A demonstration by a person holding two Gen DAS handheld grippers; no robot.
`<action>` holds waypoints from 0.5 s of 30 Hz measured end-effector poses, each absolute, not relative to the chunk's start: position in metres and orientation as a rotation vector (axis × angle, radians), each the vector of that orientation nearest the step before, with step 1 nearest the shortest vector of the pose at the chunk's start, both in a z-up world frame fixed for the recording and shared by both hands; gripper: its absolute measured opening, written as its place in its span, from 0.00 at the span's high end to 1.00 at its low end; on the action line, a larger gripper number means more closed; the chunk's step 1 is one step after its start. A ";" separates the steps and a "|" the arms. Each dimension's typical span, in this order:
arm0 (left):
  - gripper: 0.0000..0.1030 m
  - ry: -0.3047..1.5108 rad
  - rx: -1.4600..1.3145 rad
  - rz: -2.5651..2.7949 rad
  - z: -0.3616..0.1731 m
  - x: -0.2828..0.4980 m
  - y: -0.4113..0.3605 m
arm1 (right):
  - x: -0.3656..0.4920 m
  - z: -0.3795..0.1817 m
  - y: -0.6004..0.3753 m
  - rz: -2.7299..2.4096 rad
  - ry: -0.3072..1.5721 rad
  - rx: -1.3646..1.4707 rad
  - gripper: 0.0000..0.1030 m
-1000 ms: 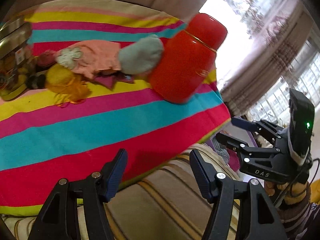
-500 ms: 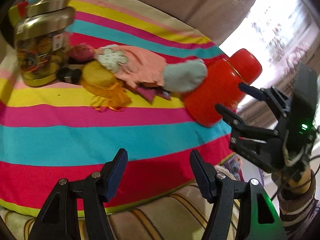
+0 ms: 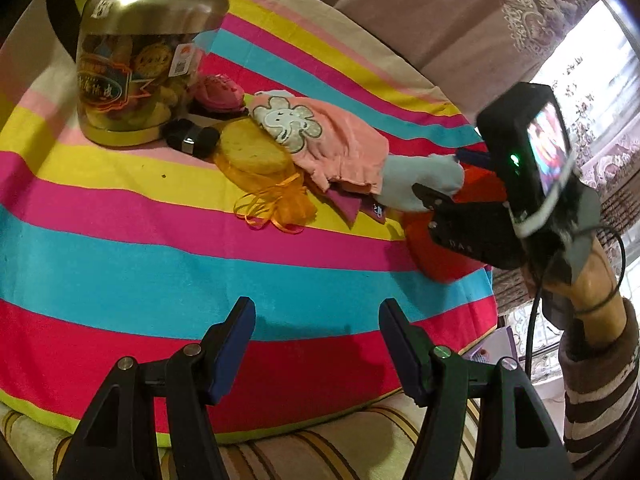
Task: Organize soft objects
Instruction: 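Move the right tool to the light blue sock and grasp it, then grasp the pink cloth with flower appliqué with the left tool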
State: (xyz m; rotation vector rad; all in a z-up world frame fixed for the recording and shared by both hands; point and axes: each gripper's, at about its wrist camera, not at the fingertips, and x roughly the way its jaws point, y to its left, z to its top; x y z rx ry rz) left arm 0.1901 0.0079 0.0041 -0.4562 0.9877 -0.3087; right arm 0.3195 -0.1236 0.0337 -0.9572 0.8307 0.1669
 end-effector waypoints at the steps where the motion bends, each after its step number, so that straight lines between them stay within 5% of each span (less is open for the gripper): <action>1: 0.37 0.988 -0.461 -0.309 0.004 0.190 0.009 | 0.322 0.032 -0.123 0.168 0.840 -0.962 0.29; 8: 0.37 0.985 -0.484 -0.303 0.002 0.194 0.015 | 0.346 0.017 -0.123 0.199 0.943 -0.972 0.29; 10: 0.37 0.982 -0.487 -0.304 0.002 0.195 0.016 | 0.348 0.016 -0.125 0.208 0.959 -0.947 0.47; 11: 0.37 0.981 -0.490 -0.304 0.002 0.195 0.017 | 0.350 0.014 -0.128 0.217 0.986 -0.923 0.64; 15: 0.37 0.978 -0.491 -0.300 0.001 0.198 0.017 | 0.342 0.007 -0.133 0.283 1.015 -0.879 0.70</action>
